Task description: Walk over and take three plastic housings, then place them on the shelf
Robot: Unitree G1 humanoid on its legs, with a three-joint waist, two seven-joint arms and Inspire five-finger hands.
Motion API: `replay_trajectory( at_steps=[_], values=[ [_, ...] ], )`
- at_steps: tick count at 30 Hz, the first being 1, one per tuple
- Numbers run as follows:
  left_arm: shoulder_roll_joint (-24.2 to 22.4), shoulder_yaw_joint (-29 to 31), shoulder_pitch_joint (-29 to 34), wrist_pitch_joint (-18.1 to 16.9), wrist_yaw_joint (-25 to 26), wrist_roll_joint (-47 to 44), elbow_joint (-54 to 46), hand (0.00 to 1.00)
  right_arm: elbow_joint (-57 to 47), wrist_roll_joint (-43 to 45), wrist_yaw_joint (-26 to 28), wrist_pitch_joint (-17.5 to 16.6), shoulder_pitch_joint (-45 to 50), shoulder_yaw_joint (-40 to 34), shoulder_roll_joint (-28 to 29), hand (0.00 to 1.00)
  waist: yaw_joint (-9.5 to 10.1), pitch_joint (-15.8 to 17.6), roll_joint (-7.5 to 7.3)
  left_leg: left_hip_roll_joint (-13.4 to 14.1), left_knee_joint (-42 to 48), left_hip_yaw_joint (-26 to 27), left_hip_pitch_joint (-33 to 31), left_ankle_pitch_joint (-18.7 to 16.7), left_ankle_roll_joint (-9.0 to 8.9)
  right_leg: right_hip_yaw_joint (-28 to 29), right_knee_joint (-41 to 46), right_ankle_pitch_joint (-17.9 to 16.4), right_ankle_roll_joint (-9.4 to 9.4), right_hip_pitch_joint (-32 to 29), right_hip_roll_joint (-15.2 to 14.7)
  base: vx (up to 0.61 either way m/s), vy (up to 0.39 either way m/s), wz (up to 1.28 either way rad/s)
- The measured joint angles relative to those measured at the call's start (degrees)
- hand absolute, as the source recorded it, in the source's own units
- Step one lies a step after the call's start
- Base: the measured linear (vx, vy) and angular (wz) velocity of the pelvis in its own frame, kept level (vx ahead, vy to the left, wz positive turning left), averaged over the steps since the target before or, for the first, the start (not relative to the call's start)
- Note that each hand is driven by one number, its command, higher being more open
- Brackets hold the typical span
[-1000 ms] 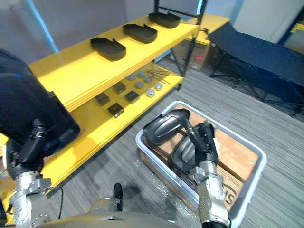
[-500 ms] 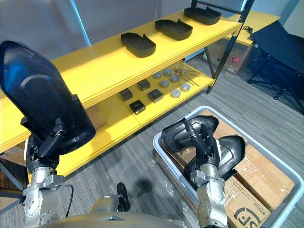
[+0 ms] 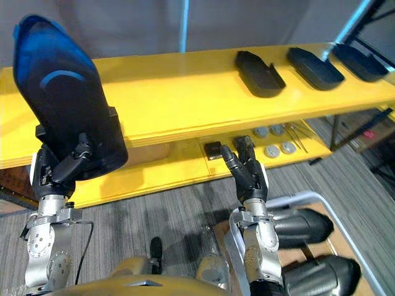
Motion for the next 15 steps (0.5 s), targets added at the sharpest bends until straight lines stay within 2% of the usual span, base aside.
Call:
replay_trajectory(
  at_steps=[1, 2, 3, 4, 5, 7, 8, 10, 13, 15],
  values=[
    [-0.16, -0.51, 0.46, 0.10, -0.07, -0.12, 0.00, 0.00, -1.49, 1.78, -0.48, 0.46, 1.29, -0.02, 0.22, 1.00, -0.45, -0.01, 0.00, 0.00, -0.12, -1.37, 0.15, -0.02, -0.06, 2.29, -3.95, 0.79, 1.01, -0.45, 1.37, 0.20, -0.164, 0.90],
    [-0.41, -0.74, 1.52, 0.33, -0.11, -0.10, -0.01, 0.00, -2.32, 2.34, -1.05, 1.05, 2.47, -0.06, 0.71, 1.00, -0.73, -0.20, -0.52, -0.37, -0.12, -1.92, 0.71, -0.39, -0.68, 3.15, -7.67, 2.16, 1.09, -0.25, 1.74, 0.21, -0.176, 0.78],
    [-0.49, -0.74, 2.32, 0.45, -0.10, -0.13, -0.01, 0.00, -2.32, 2.40, -1.20, 1.32, 2.80, -0.05, 1.02, 1.00, -0.73, -0.29, -1.00, -0.68, -0.05, -2.15, 1.25, -0.76, -1.19, 3.08, -9.31, 3.74, 0.22, 0.18, 1.63, 0.24, -0.209, 0.46],
    [-0.50, -0.76, 4.23, 0.84, -0.10, -0.15, -0.01, 0.00, -2.31, 2.81, -1.49, 2.02, 3.58, 0.12, 1.81, 1.00, -0.48, -0.97, -2.51, -1.86, 0.18, -2.16, 2.15, -1.54, -2.13, 2.98, -12.42, 7.78, -0.56, 1.39, 1.16, 0.25, -0.242, 0.22],
    [-0.63, -0.75, 5.46, 1.11, -0.11, -0.20, 0.08, 0.00, -2.30, 2.83, -1.57, 2.17, 4.28, 0.17, 2.22, 1.00, -0.49, -1.68, -3.59, -2.93, 0.90, -2.15, 2.21, -2.89, -2.62, 3.62, -14.92, 11.92, 0.96, 2.78, 0.82, 0.29, -0.265, 0.26],
    [-2.96, -1.71, 7.68, 1.69, -1.03, -1.88, -0.05, 0.00, -1.97, 4.18, -1.93, 2.20, 4.75, -0.31, 1.18, 1.00, -0.43, -2.38, -1.24, -0.27, 3.03, 0.04, 2.39, -5.05, -3.79, 1.86, -20.03, 13.32, 0.66, 6.25, 2.44, 0.22, -0.170, 0.14],
    [-3.44, -1.69, 8.08, 1.69, -1.61, -1.96, -0.23, 0.00, -1.98, 4.50, -1.89, 2.19, 4.62, -0.59, 1.13, 1.00, -0.21, -2.67, -0.72, 0.46, 3.40, 0.25, 2.26, -5.17, -4.16, 1.74, -22.16, 14.38, 0.30, 7.24, 3.33, 0.20, -0.135, -0.06],
    [-3.53, -1.67, 7.50, 1.69, -2.58, -1.98, -0.91, 0.00, -1.99, 4.62, -1.30, 2.20, 4.36, -1.85, 1.08, 1.00, -0.12, -2.90, -0.35, 1.79, 4.05, 0.44, 1.85, -6.01, -5.33, 1.57, -24.36, 15.05, 0.07, 8.16, 4.66, 0.17, -0.132, -0.09],
    [-3.57, -1.69, 7.26, 1.61, -3.34, -2.01, -3.02, 0.00, -2.08, 4.74, -0.95, 2.15, 4.45, -3.59, 1.08, 1.00, -0.49, -2.82, -0.17, 2.84, 6.96, 1.01, 1.27, -8.50, -5.74, 1.70, -24.90, 14.75, -0.26, 8.90, 5.67, 0.12, -0.078, -0.12],
    [-3.66, -1.69, 7.03, 1.30, -2.86, -2.68, -3.33, 0.00, -2.09, 4.92, -1.00, 1.87, 5.32, -3.82, 1.29, 1.00, -1.00, -2.45, 0.72, 4.68, 16.07, 1.58, -0.36, -13.33, -7.09, 2.51, -24.78, 13.24, -1.11, 11.20, 6.98, 0.09, -0.005, -0.20]
  ],
)
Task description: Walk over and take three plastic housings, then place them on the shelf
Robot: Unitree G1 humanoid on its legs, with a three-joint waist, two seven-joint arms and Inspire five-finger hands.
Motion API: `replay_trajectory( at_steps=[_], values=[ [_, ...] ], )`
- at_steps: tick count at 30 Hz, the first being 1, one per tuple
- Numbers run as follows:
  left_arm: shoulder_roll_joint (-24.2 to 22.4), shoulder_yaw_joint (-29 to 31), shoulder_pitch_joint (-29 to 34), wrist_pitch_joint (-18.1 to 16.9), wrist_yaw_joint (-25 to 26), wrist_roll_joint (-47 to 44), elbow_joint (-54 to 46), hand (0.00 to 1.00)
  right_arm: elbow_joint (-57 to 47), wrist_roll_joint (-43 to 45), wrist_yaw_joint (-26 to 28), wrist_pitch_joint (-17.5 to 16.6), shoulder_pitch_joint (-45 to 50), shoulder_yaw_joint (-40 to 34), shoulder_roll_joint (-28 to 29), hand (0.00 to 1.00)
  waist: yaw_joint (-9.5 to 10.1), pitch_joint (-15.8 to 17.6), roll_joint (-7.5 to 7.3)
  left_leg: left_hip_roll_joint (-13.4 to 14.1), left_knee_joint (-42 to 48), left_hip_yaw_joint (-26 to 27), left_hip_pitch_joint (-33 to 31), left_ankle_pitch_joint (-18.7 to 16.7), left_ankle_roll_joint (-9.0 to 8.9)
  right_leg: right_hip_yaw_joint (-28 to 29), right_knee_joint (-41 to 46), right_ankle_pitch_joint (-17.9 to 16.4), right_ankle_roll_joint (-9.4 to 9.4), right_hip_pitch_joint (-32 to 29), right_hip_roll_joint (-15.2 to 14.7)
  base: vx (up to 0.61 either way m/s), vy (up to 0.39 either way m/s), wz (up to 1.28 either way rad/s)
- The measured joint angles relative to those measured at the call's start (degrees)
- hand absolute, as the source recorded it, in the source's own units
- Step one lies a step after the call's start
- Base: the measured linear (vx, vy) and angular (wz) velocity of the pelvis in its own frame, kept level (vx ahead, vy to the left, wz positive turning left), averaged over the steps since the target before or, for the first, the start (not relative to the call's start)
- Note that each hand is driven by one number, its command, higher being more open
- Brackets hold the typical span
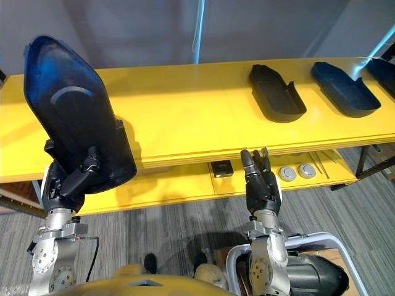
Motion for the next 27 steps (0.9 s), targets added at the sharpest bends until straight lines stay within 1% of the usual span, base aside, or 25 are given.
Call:
replay_trajectory(
  at_steps=[1, 2, 4, 5, 6, 7, 8, 9, 10, 11, 12, 13, 14, 15, 16, 17, 18, 21, 22, 24, 25, 26, 27],
  values=[
    [-0.09, -0.03, -0.12, 0.00, 0.28, -0.23, 0.06, 0.00, 0.00, -0.07, -0.04, -0.20, 0.42, 0.10, 0.12, 1.00, 0.07, 0.15, 0.18, 0.50, 2.66, 0.23, -0.44, -0.91, -0.76, 0.34, 0.12, -0.39, -0.11, 0.60, 0.30, 0.07, 0.002, -0.21],
    [-0.63, -0.08, -0.12, 0.00, 0.77, -1.36, 0.07, 0.00, -0.01, -0.46, -0.03, -0.84, 1.18, 0.45, 0.24, 1.00, 0.05, 0.34, 0.42, 1.21, 7.42, 0.52, -1.67, -1.61, -1.48, 0.65, 0.56, -0.93, -0.34, 1.37, 0.53, 0.05, -0.009, -0.23],
    [-1.73, 0.04, -0.04, 0.00, 1.07, -1.80, 0.07, 0.00, -0.06, -0.54, 0.02, -1.57, 1.46, 0.42, 0.21, 1.00, 0.16, 0.80, 0.87, 1.53, 11.15, 0.64, -2.25, -1.63, -1.55, 1.93, 0.99, -1.46, -0.94, 2.40, 0.46, 0.03, 0.003, -0.25],
    [-1.87, -0.17, -0.07, 0.00, 0.94, -1.87, 0.05, 0.00, -0.44, -0.55, 0.02, -2.38, 1.27, 0.32, 0.12, 1.00, 0.28, 1.45, 0.95, 1.90, 12.24, 0.55, -2.74, -3.01, -0.60, 2.69, 0.88, -1.94, -1.54, 2.74, 0.33, -0.01, 0.029, -0.28],
    [-1.63, -0.93, -0.07, -0.02, 0.73, -1.87, 0.04, 0.00, -0.75, -0.69, -0.03, -3.20, 1.09, 0.00, -0.02, 1.00, 0.07, 1.38, 1.76, 2.75, 9.37, 0.56, -2.49, -3.21, 0.06, 3.53, 1.06, -2.15, -1.48, 2.70, 0.37, -0.03, 0.050, -0.29],
    [-1.63, -1.41, -0.07, -0.02, 0.62, -1.86, 0.02, 0.00, -1.00, -0.71, -0.05, -3.37, 1.08, -0.06, -0.26, 1.00, 0.07, 1.26, 2.20, 3.35, 7.02, 0.58, -1.87, -2.98, 0.06, 3.86, 1.24, -2.31, -1.24, 2.56, 0.38, -0.04, 0.103, -0.42],
    [-1.67, -2.57, -0.10, -0.03, 0.58, -1.92, -0.10, 0.00, -1.88, -0.62, -0.07, -3.38, 1.08, -0.03, -1.11, 1.00, 0.03, 1.05, 3.39, 4.29, 1.62, 0.54, -0.42, -0.57, -0.46, 5.11, 2.75, -3.19, -0.49, 1.35, 0.57, -0.05, 0.139, -0.43],
    [-1.55, -3.07, -0.21, 0.01, 0.60, -1.92, -0.07, 0.00, -2.18, -0.52, -0.08, -3.39, 1.01, 0.00, -1.43, 1.00, -0.08, 1.08, 3.65, 4.54, 0.55, 1.22, 0.40, 0.80, -1.67, 5.84, 3.78, -3.72, -0.03, 0.99, 0.35, -0.02, 0.184, -0.59],
    [-1.13, -3.81, -0.60, 0.12, 0.79, -1.85, -0.09, 0.00, -2.98, -0.41, -0.38, -3.37, 1.11, 0.17, -1.38, 1.00, -0.25, 0.82, 3.32, 3.42, -1.38, 3.02, 2.24, 1.12, -1.22, 7.36, 4.66, -4.12, 0.57, 0.63, -0.82, 0.01, 0.160, -0.55],
    [-0.72, -4.05, -1.60, 0.38, 0.81, -1.85, -0.10, 0.00, -4.32, -0.09, -0.59, -3.37, 1.41, 0.50, -1.32, 1.00, -0.58, 0.54, 2.61, 2.44, -3.03, 4.37, 2.92, 1.45, -0.88, 8.32, 4.72, -3.82, 1.14, -0.11, -1.70, 0.03, 0.141, -0.51],
    [-0.38, -4.05, -2.34, 0.62, 0.81, -1.98, -0.11, 0.00, -4.95, 0.38, -0.58, -3.37, 1.44, 0.66, -1.29, 1.00, -0.74, 0.37, 2.29, 1.98, -4.04, 4.97, 3.14, 1.96, -0.43, 8.65, 4.68, -3.57, 1.52, -0.40, -2.00, 0.05, 0.113, -0.30],
    [0.38, -4.05, -4.00, 1.49, 0.84, -2.14, -0.29, 0.00, -6.23, 1.47, -0.58, -3.37, 1.44, 1.07, -1.16, 1.00, -1.70, 0.12, 1.55, 0.98, -5.93, 5.82, 3.25, 2.88, 0.12, 9.22, 4.31, -2.84, 2.61, -0.99, -2.84, 0.06, 0.109, -0.25],
    [1.20, -4.14, -5.75, 2.63, 0.83, -2.19, -0.38, 0.00, -7.30, 1.40, -0.58, -3.38, 1.44, 1.36, -0.61, 1.00, -2.01, -0.17, 1.03, 0.23, -7.36, 6.75, 3.61, 3.78, 0.48, 10.09, 3.72, -2.26, 3.41, -1.71, -3.44, 0.07, 0.104, -0.25],
    [1.49, -4.31, -6.65, 3.29, 0.85, -2.24, -0.38, 0.00, -7.69, 1.30, -0.59, -3.38, 1.45, 1.56, -0.27, 1.00, -2.08, -0.18, 0.92, 0.00, -7.74, 7.32, 3.84, 3.95, 0.62, 10.50, 3.49, -2.02, 3.65, -1.86, -3.64, 0.06, 0.100, -0.33],
    [1.93, -4.92, -8.39, 4.88, 1.04, -2.73, -0.39, 0.00, -7.89, 0.93, -0.61, -3.38, 1.49, 2.21, 0.39, 1.00, -2.44, -0.27, 0.82, -0.41, -8.33, 7.97, 4.52, 4.02, 0.73, 11.31, 2.62, -1.51, 3.97, -1.41, -3.89, 0.07, 0.088, -0.23],
    [2.30, -5.62, -10.22, 6.47, 1.42, -4.13, -0.42, 0.00, -7.88, -0.03, -0.70, -3.37, 1.55, 3.50, 0.54, 1.00, -3.26, -0.32, 0.77, -0.73, -8.70, 8.24, 5.03, 4.00, 0.77, 11.40, 1.87, -1.23, 4.18, -0.87, -4.23, 0.06, 0.081, -0.20],
    [2.42, -6.04, -11.20, 7.26, 1.86, -4.33, -0.42, 0.00, -7.88, -0.85, -0.68, -3.37, 1.59, 4.11, 0.54, 1.00, -3.41, -0.33, 0.78, -0.80, -9.10, 8.52, 5.41, 4.01, 0.79, 11.51, 1.71, -1.10, 4.20, -0.79, -4.26, 0.05, 0.068, -0.20],
    [3.53, -8.86, -16.18, 11.33, 5.54, -4.18, -0.24, 0.00, -7.88, -1.19, -0.53, -3.07, 1.74, 7.12, 0.53, 1.00, -3.86, -0.50, 0.73, -0.69, -10.32, 10.21, 6.80, 4.04, 0.83, 12.92, 0.63, -0.33, 4.12, -0.48, -4.02, 0.02, 0.020, -0.28],
    [3.69, -10.00, -18.20, 12.41, 7.56, -4.19, 0.62, 0.00, -7.88, -1.26, -0.47, -2.81, 1.78, 7.56, 0.53, 1.00, -4.34, -0.50, 0.73, -0.65, -10.64, 10.70, 7.27, 4.04, 0.83, 13.35, 0.58, -0.24, 4.14, -0.39, -3.93, 0.00, -0.003, -0.22],
    [3.79, -10.50, -22.78, 14.03, 10.89, -4.32, 4.73, 0.00, -7.88, -1.85, -0.42, -1.99, 1.78, 7.73, 0.43, 1.00, -5.28, -0.56, 0.73, -0.65, -11.37, 11.82, 8.34, 4.09, 0.83, 14.33, 0.55, 0.05, 4.07, -0.27, -3.68, -0.02, -0.003, -0.29],
    [3.95, -10.48, -24.07, 14.33, 12.08, -4.70, 6.24, 0.00, -7.88, -2.29, -0.36, -1.86, 1.81, 7.80, 0.37, 1.00, -5.62, -0.65, 0.69, -0.64, -11.40, 12.30, 8.52, 4.08, 0.83, 14.77, 0.43, 0.15, 4.12, -0.29, -3.63, -0.04, 0.000, -0.33],
    [4.34, -10.37, -26.46, 15.19, 14.49, -6.68, 9.20, 0.00, -7.88, -3.01, -0.03, -1.85, 1.90, 7.87, 0.22, 1.00, -6.61, -0.97, 0.68, -0.58, -11.61, 12.77, 8.57, 4.09, 0.83, 15.21, -0.21, 0.65, 4.20, -0.29, -3.62, -0.05, -0.003, -0.33],
    [4.51, -10.29, -29.10, 15.73, 16.96, -8.36, 12.73, 0.00, -7.88, -3.01, 0.45, -1.82, 1.99, 7.89, 0.05, 1.00, -7.01, -1.07, 0.63, -0.57, -12.01, 13.75, 8.90, 4.20, 0.88, 16.22, -0.48, 1.08, 4.25, -0.59, -3.53, -0.06, -0.002, -0.33]
  ],
)
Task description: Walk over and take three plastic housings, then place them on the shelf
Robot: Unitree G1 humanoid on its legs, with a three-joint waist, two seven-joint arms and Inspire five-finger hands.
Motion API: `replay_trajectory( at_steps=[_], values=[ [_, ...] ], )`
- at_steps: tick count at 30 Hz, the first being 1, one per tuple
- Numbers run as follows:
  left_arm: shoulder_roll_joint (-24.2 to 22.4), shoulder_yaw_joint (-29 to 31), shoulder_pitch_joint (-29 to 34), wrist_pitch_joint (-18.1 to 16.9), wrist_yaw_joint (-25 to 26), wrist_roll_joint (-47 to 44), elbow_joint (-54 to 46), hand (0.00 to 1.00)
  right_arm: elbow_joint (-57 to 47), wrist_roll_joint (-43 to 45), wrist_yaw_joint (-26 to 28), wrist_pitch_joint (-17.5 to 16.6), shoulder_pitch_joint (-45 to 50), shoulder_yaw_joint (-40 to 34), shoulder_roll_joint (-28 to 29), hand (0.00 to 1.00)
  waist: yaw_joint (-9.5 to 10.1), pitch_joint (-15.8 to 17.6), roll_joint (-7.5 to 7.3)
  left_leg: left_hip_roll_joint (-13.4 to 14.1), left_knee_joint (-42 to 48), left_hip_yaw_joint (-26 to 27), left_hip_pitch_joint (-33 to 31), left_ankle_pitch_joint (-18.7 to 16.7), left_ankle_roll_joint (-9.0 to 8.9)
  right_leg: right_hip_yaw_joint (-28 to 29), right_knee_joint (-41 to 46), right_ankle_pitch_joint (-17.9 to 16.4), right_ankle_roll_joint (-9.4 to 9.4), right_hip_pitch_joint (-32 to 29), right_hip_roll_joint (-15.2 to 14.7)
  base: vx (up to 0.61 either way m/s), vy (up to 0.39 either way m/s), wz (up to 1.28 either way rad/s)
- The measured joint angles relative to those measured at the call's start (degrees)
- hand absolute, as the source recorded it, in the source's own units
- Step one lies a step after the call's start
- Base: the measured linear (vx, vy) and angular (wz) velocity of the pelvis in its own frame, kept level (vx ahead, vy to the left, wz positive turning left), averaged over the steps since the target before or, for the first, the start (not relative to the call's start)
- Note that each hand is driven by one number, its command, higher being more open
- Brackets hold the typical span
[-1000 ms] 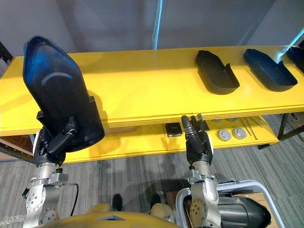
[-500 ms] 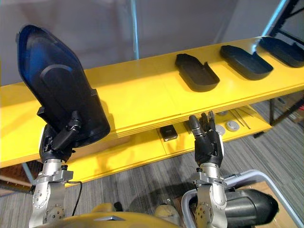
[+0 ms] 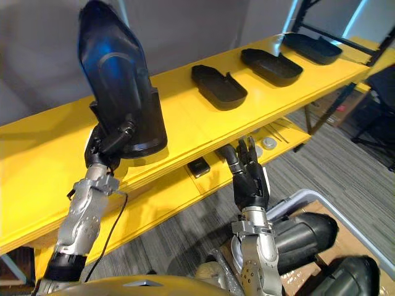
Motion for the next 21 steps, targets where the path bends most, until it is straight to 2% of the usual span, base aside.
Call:
replay_trajectory(
  at_steps=[8, 13, 16, 21],
  values=[
    [2.31, 3.24, -16.88, 0.59, 13.84, -0.58, 25.54, 0.00, 0.17, -0.12, 1.70, 0.40, 0.05, 3.92, -1.36, 1.00, -3.61, -0.62, -0.89, -0.07, -2.58, 3.20, 1.05, 1.03, -0.18, 3.14, -1.51, 1.71, 0.08, -1.50, 0.34, -0.06, -0.018, -0.22],
    [4.92, 4.41, -22.70, 0.52, 18.42, -2.27, 31.35, 0.00, 1.03, -0.22, 1.83, 1.15, 0.55, 6.26, -1.85, 1.00, -4.68, -1.18, -1.86, 0.05, -4.30, 3.62, 1.28, 2.16, -0.46, 3.45, -2.11, 2.11, -0.14, -1.71, 0.73, -0.01, -0.035, -0.06],
    [6.47, 5.16, -23.25, 0.54, 21.24, -2.60, 32.81, 0.00, 1.21, -0.25, 1.61, 1.32, 0.84, 7.11, -1.85, 1.00, -5.91, -1.41, -2.29, 0.10, -4.61, 3.91, 1.28, 2.18, -0.49, 3.63, -2.55, 2.31, -0.17, -1.75, 0.71, 0.00, -0.028, -0.04],
    [6.44, 6.61, -25.28, 1.51, 25.26, -2.85, 34.36, 0.00, 1.53, -0.41, 1.46, 2.47, 2.56, 7.31, -1.85, 1.00, -6.20, -1.40, -2.44, 0.11, -4.94, 4.39, 1.58, 2.20, -0.51, 4.05, -2.54, 2.33, -0.16, -1.80, 0.62, -0.01, -0.017, -0.03]
  ],
)
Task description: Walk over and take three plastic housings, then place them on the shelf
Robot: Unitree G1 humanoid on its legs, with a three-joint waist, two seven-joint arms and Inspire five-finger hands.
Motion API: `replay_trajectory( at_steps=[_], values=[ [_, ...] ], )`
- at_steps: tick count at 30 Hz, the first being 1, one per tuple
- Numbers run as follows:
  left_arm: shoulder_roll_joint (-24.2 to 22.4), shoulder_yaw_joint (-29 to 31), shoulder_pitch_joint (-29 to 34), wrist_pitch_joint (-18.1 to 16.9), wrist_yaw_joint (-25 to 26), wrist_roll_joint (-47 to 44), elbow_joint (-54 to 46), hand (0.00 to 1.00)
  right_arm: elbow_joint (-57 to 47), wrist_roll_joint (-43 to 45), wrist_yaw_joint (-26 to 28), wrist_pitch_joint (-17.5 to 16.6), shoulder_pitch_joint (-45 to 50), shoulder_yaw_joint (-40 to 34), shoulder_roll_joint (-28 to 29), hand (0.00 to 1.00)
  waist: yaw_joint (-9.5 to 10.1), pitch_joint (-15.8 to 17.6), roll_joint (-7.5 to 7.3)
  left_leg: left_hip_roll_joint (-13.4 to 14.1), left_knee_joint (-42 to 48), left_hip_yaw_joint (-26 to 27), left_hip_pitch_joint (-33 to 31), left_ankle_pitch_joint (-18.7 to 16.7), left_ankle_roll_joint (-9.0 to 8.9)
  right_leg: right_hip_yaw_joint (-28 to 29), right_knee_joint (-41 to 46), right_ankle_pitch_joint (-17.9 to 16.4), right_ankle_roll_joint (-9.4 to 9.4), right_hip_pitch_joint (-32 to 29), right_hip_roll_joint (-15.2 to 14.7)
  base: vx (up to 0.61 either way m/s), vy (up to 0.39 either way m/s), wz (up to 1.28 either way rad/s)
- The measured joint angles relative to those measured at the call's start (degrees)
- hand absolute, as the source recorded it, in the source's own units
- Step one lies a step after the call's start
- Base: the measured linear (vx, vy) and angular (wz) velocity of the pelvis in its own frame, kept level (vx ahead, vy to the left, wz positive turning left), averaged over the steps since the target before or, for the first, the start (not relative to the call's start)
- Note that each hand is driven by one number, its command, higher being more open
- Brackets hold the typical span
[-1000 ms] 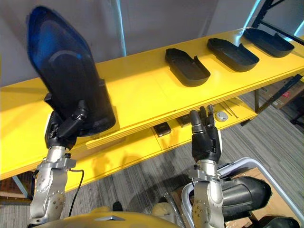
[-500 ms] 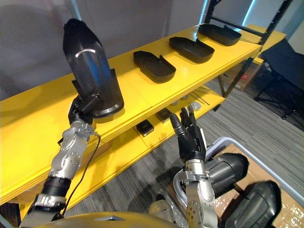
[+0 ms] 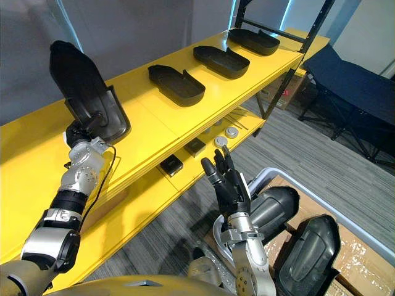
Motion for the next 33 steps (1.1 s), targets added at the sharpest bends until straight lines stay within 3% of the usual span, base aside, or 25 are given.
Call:
replay_trajectory(
  at_steps=[5, 6, 18, 26, 33],
  values=[
    [1.36, 0.52, -0.30, 1.03, 0.57, -3.58, 0.48, 0.00, 0.23, -0.01, -0.20, 0.01, 1.39, 0.05, -0.03, 1.00, -0.43, 0.05, -0.09, 0.02, -0.31, 0.38, 0.53, 0.07, -0.09, 0.33, 0.03, 0.00, 0.00, 0.19, 0.06, -0.03, -0.035, -0.04],
    [1.83, 0.53, -0.43, 1.37, 0.41, -4.07, 0.74, 1.00, 0.23, -0.01, -0.23, 0.00, 1.38, 0.04, -0.04, 1.00, -0.65, 0.04, -0.12, 0.00, -0.39, 0.37, 0.60, 0.14, -0.09, 0.33, 0.05, 0.00, 0.00, 0.23, 0.06, -0.04, -0.035, 0.00],
    [2.38, -0.10, -1.33, 2.82, -4.27, -5.99, 3.33, 1.00, 2.40, -0.02, -2.31, 0.00, 0.78, 1.99, -0.65, 1.00, -0.68, -0.35, -0.88, -0.33, -3.81, -0.48, 1.87, 2.28, -0.15, -0.91, -0.05, -0.14, -0.22, 0.30, 0.24, -0.04, -0.035, 0.05],
    [2.62, -0.18, -1.88, 4.03, -4.35, -4.44, 3.95, 1.00, 2.41, 0.04, -2.33, 0.02, -0.54, 1.96, -0.71, 1.00, -0.76, -0.37, -0.87, -0.32, -3.84, -0.91, 1.78, 2.70, -0.15, -1.21, -0.05, -0.13, -0.21, 0.38, 0.25, -0.01, -0.016, 0.01],
    [2.48, -1.87, -3.87, 6.56, -2.87, 2.76, 5.92, 1.00, 2.42, 0.15, -2.47, 0.01, -1.06, 2.00, -0.74, 1.00, -0.98, -0.47, -0.93, -0.29, -3.99, -1.40, 1.62, 2.90, -0.10, -1.79, -0.06, -0.13, -0.22, 0.48, 0.22, -0.01, -0.018, 0.03]
  ],
)
